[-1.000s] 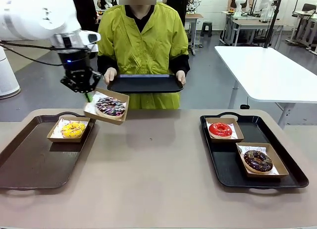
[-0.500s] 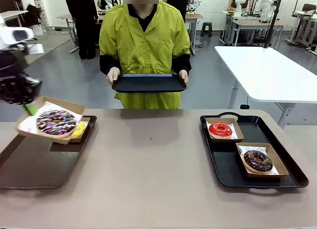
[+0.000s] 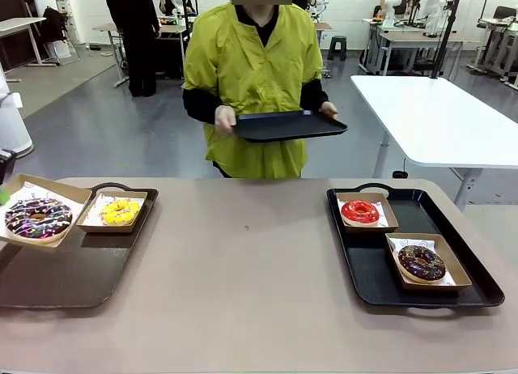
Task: Individually package the donuts and arrange them on the tray.
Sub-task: Place the picked Paper togo box on the Handle tray.
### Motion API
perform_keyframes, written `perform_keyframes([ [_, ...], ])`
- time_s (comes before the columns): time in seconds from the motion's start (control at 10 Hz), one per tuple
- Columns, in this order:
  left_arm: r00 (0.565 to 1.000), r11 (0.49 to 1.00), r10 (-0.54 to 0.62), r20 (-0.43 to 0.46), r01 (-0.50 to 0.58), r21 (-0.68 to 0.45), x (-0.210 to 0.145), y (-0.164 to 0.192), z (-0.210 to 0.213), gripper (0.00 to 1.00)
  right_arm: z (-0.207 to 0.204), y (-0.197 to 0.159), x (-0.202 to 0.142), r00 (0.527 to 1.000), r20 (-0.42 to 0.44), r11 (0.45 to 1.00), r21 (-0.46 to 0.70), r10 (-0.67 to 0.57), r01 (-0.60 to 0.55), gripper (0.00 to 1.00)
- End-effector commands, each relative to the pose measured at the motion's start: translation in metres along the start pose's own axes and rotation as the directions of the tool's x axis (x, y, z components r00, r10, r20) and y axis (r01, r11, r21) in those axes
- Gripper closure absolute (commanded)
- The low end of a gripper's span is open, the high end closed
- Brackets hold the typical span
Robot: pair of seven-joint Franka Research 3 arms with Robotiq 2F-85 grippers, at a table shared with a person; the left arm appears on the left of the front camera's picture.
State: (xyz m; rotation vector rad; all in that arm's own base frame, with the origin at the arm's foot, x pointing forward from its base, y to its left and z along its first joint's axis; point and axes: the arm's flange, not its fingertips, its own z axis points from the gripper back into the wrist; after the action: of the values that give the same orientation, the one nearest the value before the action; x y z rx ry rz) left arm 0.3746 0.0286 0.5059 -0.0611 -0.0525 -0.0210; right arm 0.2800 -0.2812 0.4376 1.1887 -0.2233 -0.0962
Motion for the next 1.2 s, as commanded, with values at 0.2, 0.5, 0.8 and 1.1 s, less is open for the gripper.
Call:
perform_keyframes([
  [0.2, 0.998, 0.996, -0.054, -0.014, 0.055, 0.063, 0.023, -0.006, -0.034, 0.99, 0.003, -0.001, -0.001, 1.0, -0.02, 1.0, -0.001, 0.013, -0.013, 0.0],
  [0.5, 1.0, 1.0, -0.009, -0.029, 0.01, 0.022, 0.017, 0.005, -0.027, 0.99, 0.003, -0.001, -0.001, 1.0, -0.02, 1.0, -0.001, 0.013, -0.013, 0.0],
  [0.8, 1.0, 1.0, -0.009, -0.029, 0.01, 0.022, 0.017, 0.005, -0.027, 0.99, 0.003, -0.001, -0.001, 1.0, -0.02, 1.0, -0.001, 0.013, -0.013, 0.0],
  [1.1, 1.0, 1.0, 0.013, -0.003, -0.013, 0.005, 0.02, 0.008, -0.06, 0.99, 0.003, -0.001, -0.001, 1.0, -0.02, 1.0, -0.001, 0.013, -0.013, 0.0],
])
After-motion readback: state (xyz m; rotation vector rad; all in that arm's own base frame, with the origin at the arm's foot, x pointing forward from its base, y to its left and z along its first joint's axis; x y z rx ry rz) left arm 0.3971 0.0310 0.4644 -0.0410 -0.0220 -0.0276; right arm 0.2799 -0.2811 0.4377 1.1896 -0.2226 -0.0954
